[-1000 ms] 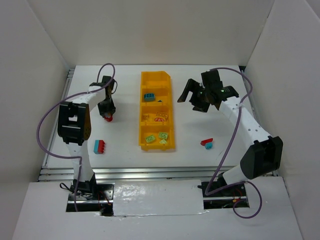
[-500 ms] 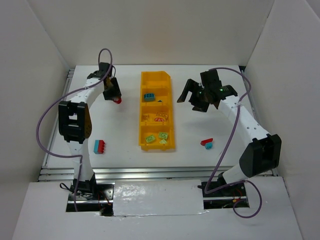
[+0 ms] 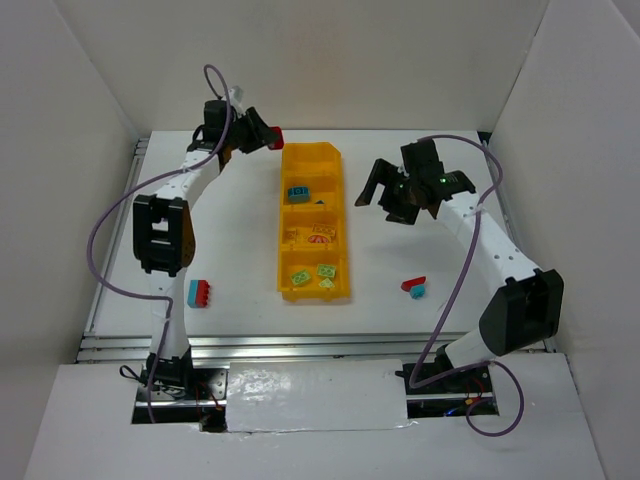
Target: Sort the legos into containers by color
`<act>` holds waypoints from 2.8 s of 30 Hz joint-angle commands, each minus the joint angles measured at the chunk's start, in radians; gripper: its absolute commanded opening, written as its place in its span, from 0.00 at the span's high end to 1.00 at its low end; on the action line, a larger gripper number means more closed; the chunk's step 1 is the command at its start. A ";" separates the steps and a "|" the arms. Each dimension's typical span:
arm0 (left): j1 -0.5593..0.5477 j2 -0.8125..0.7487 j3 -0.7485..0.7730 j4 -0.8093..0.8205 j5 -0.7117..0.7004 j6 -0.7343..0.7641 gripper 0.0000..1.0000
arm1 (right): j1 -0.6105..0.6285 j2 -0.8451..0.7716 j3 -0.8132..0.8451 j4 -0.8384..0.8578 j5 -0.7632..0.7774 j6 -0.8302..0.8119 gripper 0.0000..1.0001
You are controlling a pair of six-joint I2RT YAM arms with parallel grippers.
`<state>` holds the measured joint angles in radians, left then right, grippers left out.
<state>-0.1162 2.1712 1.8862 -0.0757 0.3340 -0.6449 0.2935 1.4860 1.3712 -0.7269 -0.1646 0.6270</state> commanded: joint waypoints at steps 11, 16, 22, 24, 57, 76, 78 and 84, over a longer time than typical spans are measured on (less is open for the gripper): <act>-0.059 0.214 0.223 0.175 0.128 -0.068 0.48 | -0.024 -0.079 -0.032 -0.008 0.040 -0.032 0.00; -0.060 0.188 0.202 0.148 0.119 -0.044 0.01 | -0.025 -0.056 -0.017 0.000 0.024 -0.033 0.00; -0.060 0.092 0.186 0.125 0.115 -0.012 0.00 | -0.027 -0.021 0.015 -0.034 0.071 -0.044 0.00; -0.060 0.038 0.200 0.035 0.079 0.029 0.00 | -0.025 -0.001 0.031 -0.101 0.158 -0.024 0.00; -0.054 -0.407 -0.239 -0.463 -0.156 0.222 0.01 | -0.036 -0.147 -0.494 -0.191 0.463 0.582 0.00; -0.073 -0.412 -0.236 -0.453 -0.098 0.232 0.00 | -0.085 -0.007 -0.563 -0.005 0.471 0.540 0.45; -0.073 -0.412 -0.230 -0.458 -0.104 0.235 0.00 | -0.085 -0.009 -0.561 0.003 0.468 0.522 0.59; -0.073 -0.375 -0.165 -0.502 -0.086 0.235 0.01 | -0.074 -0.046 -0.483 0.023 0.473 0.397 1.00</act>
<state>-0.1886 1.7973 1.6501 -0.5686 0.2165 -0.4389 0.2134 1.4849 0.8185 -0.7441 0.2844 1.1099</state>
